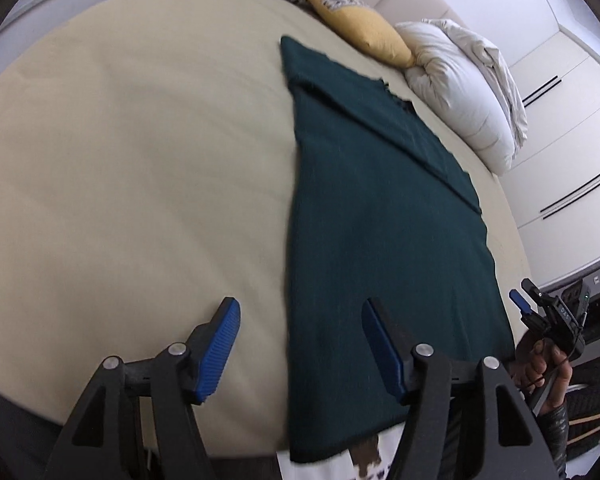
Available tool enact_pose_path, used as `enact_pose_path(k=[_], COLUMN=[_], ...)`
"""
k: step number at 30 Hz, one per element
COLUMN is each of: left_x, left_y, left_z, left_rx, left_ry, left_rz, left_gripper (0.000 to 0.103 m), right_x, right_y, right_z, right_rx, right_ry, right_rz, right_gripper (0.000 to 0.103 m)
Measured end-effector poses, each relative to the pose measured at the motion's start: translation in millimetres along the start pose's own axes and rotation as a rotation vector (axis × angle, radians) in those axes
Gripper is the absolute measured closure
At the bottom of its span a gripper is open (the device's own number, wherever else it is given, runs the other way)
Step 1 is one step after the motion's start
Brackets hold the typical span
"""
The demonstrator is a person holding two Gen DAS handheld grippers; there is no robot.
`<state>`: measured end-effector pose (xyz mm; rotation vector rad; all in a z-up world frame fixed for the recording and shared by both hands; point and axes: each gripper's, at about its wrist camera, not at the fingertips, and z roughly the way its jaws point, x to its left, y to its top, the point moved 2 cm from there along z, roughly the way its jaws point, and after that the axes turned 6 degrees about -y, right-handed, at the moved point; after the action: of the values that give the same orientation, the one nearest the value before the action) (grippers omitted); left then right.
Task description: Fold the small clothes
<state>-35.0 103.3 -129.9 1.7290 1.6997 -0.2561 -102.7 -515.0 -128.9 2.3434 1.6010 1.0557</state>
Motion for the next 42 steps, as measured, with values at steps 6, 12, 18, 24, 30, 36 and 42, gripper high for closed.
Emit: enact_pose_path(k=[6,12,18,24,30,36,42], left_x=[-3,2,0,0,-2,-5,-10], left_y=[-25,-33,-35,-37,-37,-36,-34], left_z=[8,13,13,13,9,7,1], left_rx=[0.085,0.129,0.129,0.135,0.125,0.108,0.088], left_ry=[-0.047,-0.079,-0.084,-0.093,-0.097,-0.117,-0.148], left_rz=[-0.006,-0.055,-0.052,-0.043,-0.022,-0.006,0.013], left_gripper=[0.047,0.065,0.07,0.094,0.095,0.096,0.096], right_x=[-40,-76,-99,-98,-98,-93,-82], right_y=[-29,-46,-56,-60,-61,-65,-74], right_z=[-26,-49,-66,-66,-61,-59,-52], right_rx=[0.017,0.023,0.044,0.115,0.199,0.284,0.297], right_ry=[0.016,-0.01,-0.028,-0.053,-0.094,-0.088,-0.07], right_rz=[0.077,0.142,0.18,0.154,0.137,0.108,0.085], right_gripper=[0.047,0.047,0.047,0.047,0.056,0.069,0.094])
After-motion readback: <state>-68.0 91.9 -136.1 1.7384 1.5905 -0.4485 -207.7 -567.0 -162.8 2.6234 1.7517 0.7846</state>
